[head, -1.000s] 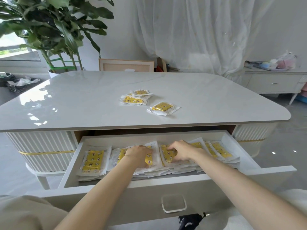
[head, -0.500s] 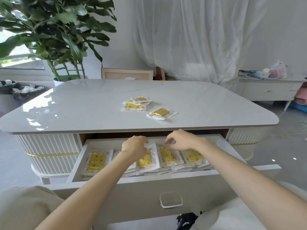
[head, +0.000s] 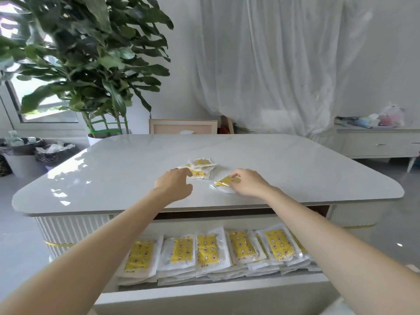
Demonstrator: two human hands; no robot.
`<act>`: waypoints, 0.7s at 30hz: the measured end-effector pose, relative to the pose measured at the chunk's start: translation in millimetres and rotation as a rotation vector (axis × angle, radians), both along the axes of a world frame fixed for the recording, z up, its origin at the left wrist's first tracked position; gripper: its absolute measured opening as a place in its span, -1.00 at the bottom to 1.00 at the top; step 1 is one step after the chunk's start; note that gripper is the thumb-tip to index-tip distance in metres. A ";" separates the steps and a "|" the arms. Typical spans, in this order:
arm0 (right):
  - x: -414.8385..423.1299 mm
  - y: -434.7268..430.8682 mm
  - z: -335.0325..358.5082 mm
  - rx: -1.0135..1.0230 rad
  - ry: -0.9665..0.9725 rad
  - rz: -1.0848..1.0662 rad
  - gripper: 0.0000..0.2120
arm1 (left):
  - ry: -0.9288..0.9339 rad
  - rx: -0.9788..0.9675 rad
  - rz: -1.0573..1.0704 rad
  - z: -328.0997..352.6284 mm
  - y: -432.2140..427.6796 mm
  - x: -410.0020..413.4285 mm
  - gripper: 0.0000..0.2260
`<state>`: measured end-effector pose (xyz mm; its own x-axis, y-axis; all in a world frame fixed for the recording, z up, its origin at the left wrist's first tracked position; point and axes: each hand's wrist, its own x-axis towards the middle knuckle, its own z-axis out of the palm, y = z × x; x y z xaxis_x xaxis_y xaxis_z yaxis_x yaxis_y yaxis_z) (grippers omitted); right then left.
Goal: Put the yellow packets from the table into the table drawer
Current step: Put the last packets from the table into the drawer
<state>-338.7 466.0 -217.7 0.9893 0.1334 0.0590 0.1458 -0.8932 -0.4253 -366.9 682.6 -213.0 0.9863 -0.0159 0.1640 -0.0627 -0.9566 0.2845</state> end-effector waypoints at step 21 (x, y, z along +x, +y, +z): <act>108.4 27.5 -56.5 0.237 -0.080 -0.045 -0.61 | 0.197 -0.266 0.349 -32.0 -26.4 192.9 -0.45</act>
<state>-230.3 493.4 -274.2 0.9848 0.0623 0.1620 0.1499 -0.7763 -0.6123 -174.0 656.2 -245.1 0.9381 0.3384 -0.0734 0.3287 -0.8035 0.4964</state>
